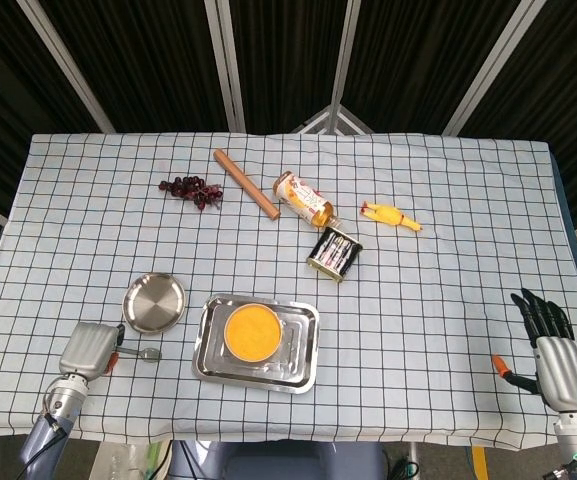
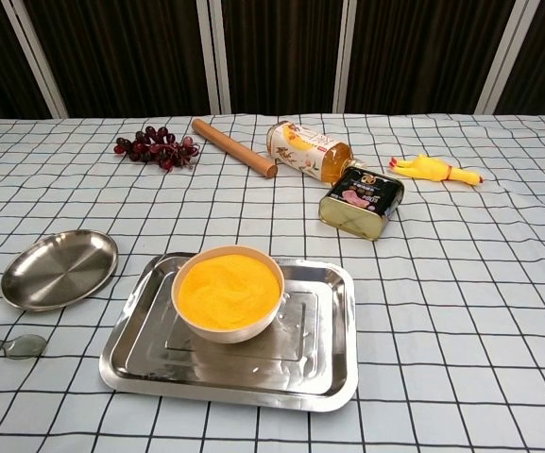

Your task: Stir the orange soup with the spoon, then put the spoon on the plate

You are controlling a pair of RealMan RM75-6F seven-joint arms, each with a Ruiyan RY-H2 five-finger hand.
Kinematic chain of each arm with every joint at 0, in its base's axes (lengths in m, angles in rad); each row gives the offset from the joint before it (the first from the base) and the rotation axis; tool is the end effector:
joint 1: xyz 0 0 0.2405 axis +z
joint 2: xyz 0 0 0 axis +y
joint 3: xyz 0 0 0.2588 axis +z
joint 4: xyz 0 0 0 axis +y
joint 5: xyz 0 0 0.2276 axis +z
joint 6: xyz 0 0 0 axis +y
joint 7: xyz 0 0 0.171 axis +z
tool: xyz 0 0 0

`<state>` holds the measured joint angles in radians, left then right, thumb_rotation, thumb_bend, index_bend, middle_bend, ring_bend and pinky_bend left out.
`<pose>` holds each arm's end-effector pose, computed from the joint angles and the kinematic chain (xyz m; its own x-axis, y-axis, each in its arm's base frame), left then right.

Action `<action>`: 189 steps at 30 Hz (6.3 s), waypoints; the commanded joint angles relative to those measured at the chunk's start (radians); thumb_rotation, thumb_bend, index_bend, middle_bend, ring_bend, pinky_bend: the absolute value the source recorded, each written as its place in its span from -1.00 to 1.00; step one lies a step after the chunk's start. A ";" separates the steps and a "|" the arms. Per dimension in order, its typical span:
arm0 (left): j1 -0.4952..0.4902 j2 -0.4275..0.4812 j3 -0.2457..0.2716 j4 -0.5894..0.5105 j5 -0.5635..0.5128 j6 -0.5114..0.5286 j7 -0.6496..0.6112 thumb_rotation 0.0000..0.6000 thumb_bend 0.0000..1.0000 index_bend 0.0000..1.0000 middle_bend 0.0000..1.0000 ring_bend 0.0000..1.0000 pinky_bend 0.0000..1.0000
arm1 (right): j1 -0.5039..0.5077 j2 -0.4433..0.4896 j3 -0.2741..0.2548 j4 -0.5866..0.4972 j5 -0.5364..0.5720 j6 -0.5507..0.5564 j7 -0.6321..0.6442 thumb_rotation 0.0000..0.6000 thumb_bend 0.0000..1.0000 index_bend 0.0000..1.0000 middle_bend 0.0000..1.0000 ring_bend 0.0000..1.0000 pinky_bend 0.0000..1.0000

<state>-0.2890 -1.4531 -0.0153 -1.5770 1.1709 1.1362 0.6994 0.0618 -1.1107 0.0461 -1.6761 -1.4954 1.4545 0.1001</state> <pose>-0.2936 0.2411 -0.0179 0.6733 0.3597 0.6460 0.7260 -0.1563 -0.6697 -0.3145 -0.2004 0.1351 0.2469 -0.0476 0.9679 -0.9686 0.0173 0.2479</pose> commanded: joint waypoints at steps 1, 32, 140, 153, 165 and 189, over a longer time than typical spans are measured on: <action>-0.003 0.000 0.004 0.001 -0.006 -0.005 -0.001 1.00 -0.02 -0.01 1.00 1.00 1.00 | 0.000 0.000 0.000 -0.001 -0.001 0.001 -0.001 1.00 -0.32 -1.00 -1.00 -1.00 -1.00; -0.029 0.041 0.024 -0.073 0.006 0.033 -0.016 1.00 0.07 0.06 1.00 1.00 1.00 | -0.001 0.000 0.000 -0.003 0.002 -0.001 0.003 1.00 -0.32 -1.00 -1.00 -1.00 -1.00; -0.691 -0.156 -0.138 -0.346 -0.737 0.306 0.577 1.00 -0.15 -0.02 1.00 1.00 1.00 | 0.010 0.018 0.003 -0.014 0.009 -0.025 0.061 1.00 -0.32 -1.00 -1.00 -1.00 -1.00; -0.724 -0.200 -0.146 -0.318 -0.788 0.315 0.614 1.00 -0.10 -0.03 1.00 1.00 1.00 | 0.009 0.020 0.002 -0.018 0.009 -0.024 0.063 1.00 -0.32 -1.00 -1.00 -1.00 -1.00; -0.735 -0.221 -0.153 -0.298 -0.811 0.309 0.608 1.00 -0.05 -0.02 1.00 1.00 1.00 | 0.009 0.021 0.002 -0.020 0.011 -0.026 0.066 1.00 -0.32 -1.00 -1.00 -1.00 -1.00; -0.750 -0.228 -0.148 -0.293 -0.826 0.308 0.606 1.00 0.03 0.06 1.00 1.00 1.00 | 0.007 0.020 0.003 -0.020 0.011 -0.022 0.068 1.00 -0.32 -1.00 -1.00 -1.00 -1.00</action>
<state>-1.0386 -1.6814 -0.1634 -1.8705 0.3449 1.4441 1.3050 0.0691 -1.0907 0.0490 -1.6959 -1.4842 1.4323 0.1685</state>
